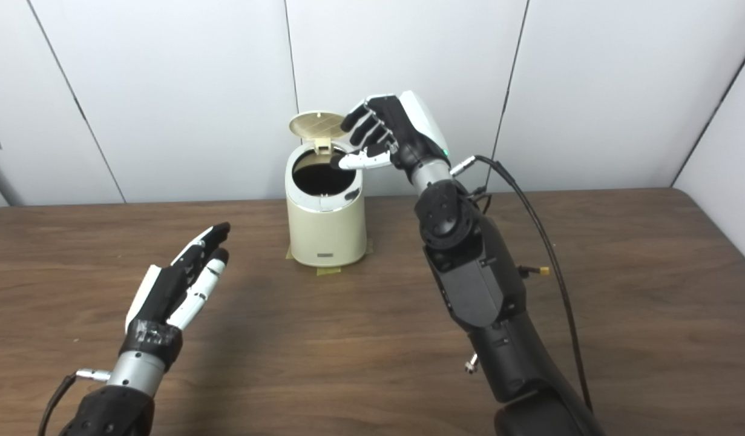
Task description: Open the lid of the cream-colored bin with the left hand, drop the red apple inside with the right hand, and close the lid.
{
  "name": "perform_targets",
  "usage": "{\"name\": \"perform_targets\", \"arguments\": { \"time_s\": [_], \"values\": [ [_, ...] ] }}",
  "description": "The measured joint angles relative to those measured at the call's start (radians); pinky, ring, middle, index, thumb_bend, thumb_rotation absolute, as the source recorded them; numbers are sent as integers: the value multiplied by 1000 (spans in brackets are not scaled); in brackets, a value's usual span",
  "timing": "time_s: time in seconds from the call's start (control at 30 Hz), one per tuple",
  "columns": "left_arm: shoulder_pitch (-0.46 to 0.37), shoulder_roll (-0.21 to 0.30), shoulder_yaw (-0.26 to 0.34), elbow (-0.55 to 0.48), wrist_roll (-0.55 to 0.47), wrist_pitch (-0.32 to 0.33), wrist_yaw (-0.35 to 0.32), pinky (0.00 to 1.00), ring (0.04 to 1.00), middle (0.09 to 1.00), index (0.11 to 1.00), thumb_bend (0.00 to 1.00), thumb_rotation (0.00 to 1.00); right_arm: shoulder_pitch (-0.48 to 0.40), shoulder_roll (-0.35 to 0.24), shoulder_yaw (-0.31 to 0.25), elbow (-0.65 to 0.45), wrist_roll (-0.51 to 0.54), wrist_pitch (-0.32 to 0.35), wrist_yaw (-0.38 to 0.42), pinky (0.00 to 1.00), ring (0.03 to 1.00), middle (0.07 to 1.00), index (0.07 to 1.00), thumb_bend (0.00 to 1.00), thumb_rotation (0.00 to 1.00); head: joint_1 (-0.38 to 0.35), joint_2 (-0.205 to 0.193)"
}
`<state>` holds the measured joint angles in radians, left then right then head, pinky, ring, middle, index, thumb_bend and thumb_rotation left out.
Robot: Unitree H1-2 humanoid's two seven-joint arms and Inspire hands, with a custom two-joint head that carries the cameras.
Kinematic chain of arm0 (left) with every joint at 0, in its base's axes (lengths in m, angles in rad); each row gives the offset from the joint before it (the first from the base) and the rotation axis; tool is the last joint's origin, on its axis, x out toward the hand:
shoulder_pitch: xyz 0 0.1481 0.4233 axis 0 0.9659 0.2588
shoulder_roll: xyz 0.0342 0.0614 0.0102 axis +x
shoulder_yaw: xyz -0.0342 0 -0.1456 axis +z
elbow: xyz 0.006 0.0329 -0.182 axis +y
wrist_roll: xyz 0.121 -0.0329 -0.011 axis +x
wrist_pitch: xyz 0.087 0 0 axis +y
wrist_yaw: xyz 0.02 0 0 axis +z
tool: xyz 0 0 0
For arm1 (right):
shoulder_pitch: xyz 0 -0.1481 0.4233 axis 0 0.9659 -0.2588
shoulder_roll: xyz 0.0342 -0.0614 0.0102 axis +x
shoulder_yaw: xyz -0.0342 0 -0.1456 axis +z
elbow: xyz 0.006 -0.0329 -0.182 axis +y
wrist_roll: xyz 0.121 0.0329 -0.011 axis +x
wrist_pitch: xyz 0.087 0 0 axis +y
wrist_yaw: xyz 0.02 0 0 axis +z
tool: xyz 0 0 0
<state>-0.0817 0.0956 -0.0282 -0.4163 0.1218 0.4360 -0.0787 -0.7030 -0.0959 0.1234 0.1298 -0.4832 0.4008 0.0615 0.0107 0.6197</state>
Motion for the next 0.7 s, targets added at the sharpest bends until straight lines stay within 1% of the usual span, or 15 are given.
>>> {"name": "perform_targets", "arguments": {
  "time_s": [0.03, 0.07, 0.1, 0.13, 0.17, 0.23, 0.27, 0.3, 0.33, 0.4, 0.47, 0.53, 0.57, 0.67, 0.7],
  "values": [
    [0, -2, 9, 0, -8, 3, 0, 1000, 957, 931, 937, 406, 672, 21, 2, -13, -24, 13, 16, 1, 374, 438, 466, 510, 523, 0, 2, 0],
    [0, -6, 21, 1, -16, 3, 3, 1000, 956, 931, 939, 407, 674, 46, 9, -35, -53, 37, 32, -1, 380, 443, 469, 508, 523, 0, 2, 0],
    [0, -11, 33, 3, -25, 3, 5, 1000, 952, 931, 943, 414, 678, 69, 19, -57, -75, 58, 37, -3, 405, 470, 481, 498, 523, 1, 5, -3],
    [0, -17, 47, 8, -39, 3, 7, 999, 948, 930, 949, 422, 677, 99, 33, -89, -107, 92, 48, -4, 453, 523, 559, 496, 512, 91, 6, -6],
    [-1, -22, 60, 18, -51, 3, 8, 1000, 950, 932, 954, 414, 677, 128, 44, -106, -132, 111, 58, -6, 492, 561, 602, 496, 507, 126, 6, -11],
    [-1, -27, 76, 40, -69, 3, 8, 985, 960, 947, 963, 404, 678, 192, 53, -126, -178, 149, 63, -7, 582, 628, 663, 497, 503, 162, 6, -12],
    [-1, -26, 82, 44, -79, 3, 7, 982, 967, 953, 967, 398, 690, 222, 54, -131, -191, 165, 61, -8, 613, 648, 684, 589, 547, 324, 5, -17],
    [-3, -24, 88, 46, -85, 3, 6, 983, 974, 959, 972, 386, 706, 253, 55, -136, -196, 179, 56, -10, 638, 667, 704, 646, 567, 431, 3, -18],
    [-5, -22, 94, 46, -89, 3, 5, 984, 981, 967, 977, 378, 714, 284, 54, -142, -196, 193, 44, -15, 672, 698, 731, 694, 572, 527, 2, -23],
    [-11, -15, 103, 46, -97, 3, 4, 993, 988, 972, 987, 365, 708, 338, 54, -155, -199, 228, 23, -20, 730, 763, 783, 759, 556, 660, -6, -28],
    [-18, -4, 111, 48, -108, 3, -1, 999, 997, 979, 995, 350, 693, 380, 62, -195, -205, 312, 20, -17, 808, 843, 849, 827, 551, 767, -11, -29],
    [-22, 7, 116, 58, -129, 3, -6, 1000, 995, 981, 999, 342, 693, 397, 80, -235, -211, 399, 15, -11, 883, 901, 899, 866, 560, 829, -15, -32],
    [-24, 11, 117, 66, -137, 3, -9, 1000, 998, 988, 1000, 341, 714, 408, 91, -254, -219, 442, 6, -7, 906, 918, 920, 879, 557, 868, -18, -37],
    [-39, 16, 128, 95, -162, 11, -10, 1000, 991, 996, 1000, 398, 784, 445, 126, -270, -241, 529, -19, -6, 930, 952, 946, 899, 527, 948, -18, -40],
    [-52, 16, 134, 112, -173, 16, -10, 1000, 994, 998, 1000, 404, 782, 461, 139, -270, -241, 546, -20, -8, 940, 963, 958, 910, 520, 974, -18, -43]
  ]
}}
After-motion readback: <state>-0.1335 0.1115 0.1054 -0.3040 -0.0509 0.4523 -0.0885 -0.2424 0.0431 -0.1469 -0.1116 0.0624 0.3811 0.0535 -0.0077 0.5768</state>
